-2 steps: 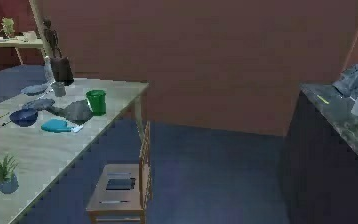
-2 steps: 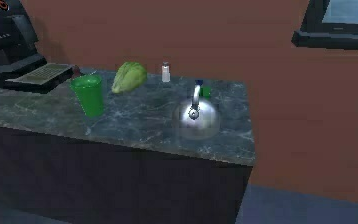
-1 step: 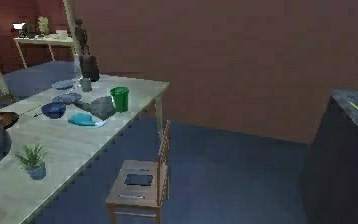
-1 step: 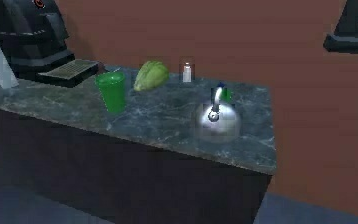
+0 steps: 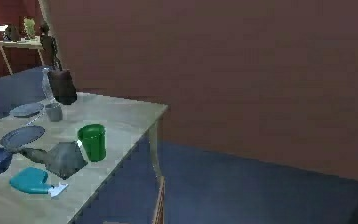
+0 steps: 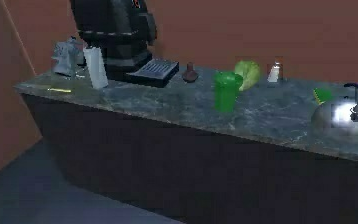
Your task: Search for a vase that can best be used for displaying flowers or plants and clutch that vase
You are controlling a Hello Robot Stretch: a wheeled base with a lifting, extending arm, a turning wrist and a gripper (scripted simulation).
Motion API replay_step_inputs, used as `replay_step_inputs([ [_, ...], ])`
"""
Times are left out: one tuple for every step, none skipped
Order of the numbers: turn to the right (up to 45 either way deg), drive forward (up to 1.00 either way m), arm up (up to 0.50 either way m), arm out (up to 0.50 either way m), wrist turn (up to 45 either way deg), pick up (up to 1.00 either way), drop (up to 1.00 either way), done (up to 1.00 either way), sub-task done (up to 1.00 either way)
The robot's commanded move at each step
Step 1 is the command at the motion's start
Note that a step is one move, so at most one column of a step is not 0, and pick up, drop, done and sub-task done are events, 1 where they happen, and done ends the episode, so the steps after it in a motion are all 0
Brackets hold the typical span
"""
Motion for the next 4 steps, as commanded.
replay_step_inputs([
  [-45.0,0.0,0.0,0.0,0.0,0.0,0.0,0.0,0.0],
  [-45.0,0.0,0.0,0.0,0.0,0.0,0.0,0.0,0.0],
  [-42.0,0.0,0.0,0.0,0.0,0.0,0.0,0.0,0.0],
  [0.0,0.0,0.5,0.0,0.0,0.0,0.0,0.0,0.0],
])
